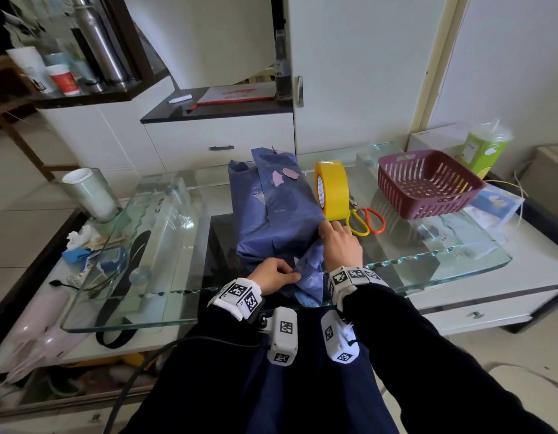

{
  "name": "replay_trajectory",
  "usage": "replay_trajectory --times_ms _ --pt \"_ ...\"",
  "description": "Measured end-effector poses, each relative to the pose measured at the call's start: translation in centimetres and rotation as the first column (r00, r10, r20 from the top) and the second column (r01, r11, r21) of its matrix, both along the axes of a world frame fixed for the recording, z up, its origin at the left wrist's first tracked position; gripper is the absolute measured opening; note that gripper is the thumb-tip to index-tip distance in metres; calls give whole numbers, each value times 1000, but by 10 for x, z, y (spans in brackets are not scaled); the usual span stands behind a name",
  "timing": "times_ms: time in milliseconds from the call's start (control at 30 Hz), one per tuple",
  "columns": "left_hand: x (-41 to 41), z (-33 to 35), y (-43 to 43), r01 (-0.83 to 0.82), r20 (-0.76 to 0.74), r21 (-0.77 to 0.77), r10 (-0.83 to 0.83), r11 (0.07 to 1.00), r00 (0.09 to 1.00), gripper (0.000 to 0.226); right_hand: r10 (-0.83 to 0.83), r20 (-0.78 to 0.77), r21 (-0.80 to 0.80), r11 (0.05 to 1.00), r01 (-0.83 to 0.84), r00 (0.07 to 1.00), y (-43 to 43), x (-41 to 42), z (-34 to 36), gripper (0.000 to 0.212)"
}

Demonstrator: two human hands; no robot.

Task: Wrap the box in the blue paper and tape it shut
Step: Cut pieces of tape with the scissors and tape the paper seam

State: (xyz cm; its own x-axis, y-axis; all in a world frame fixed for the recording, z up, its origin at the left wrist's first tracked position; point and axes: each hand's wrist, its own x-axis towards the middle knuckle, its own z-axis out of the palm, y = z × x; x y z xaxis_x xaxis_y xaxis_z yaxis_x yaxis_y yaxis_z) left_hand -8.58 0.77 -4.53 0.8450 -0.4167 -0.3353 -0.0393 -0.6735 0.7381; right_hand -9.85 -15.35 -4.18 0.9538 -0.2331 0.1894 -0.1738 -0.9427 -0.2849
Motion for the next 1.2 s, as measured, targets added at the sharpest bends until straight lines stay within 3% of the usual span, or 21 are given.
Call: replay_trajectory --times_ms 100,167,300,433,700,933,1067,1200 --pt "-2 -3 1 -11 25 25 11 1000 1000 22 -29 9 69 997 28 1000 6 1 -3 19" --pt "-3 -3 2 -24 37 53 22 998 999 21 -82 32 250 965 72 996 9 0 0 15" --pt "-5 -3 7 -72 65 106 65 992 996 25 -174 -17 567 809 153 985 15 -3 0 17" --pt "-10 -7 12 -76 77 143 65 987 995 27 -238 -88 728 647 226 967 19 -6 -11 16" --pt "-16 -4 17 -87 104 159 71 983 992 14 -145 -116 754 631 182 983 25 -13 -16 26" --pt "-12 12 14 -101 21 155 99 983 995 38 -25 -139 643 758 109 990 36 -19 -20 34" --pt "-7 16 8 -143 178 298 93 944 980 47 4 -92 630 775 55 996 45 -27 -26 28" --pt "-11 15 6 -175 350 409 23 896 936 31 54 -68 608 794 -1 996 54 -31 -26 31"
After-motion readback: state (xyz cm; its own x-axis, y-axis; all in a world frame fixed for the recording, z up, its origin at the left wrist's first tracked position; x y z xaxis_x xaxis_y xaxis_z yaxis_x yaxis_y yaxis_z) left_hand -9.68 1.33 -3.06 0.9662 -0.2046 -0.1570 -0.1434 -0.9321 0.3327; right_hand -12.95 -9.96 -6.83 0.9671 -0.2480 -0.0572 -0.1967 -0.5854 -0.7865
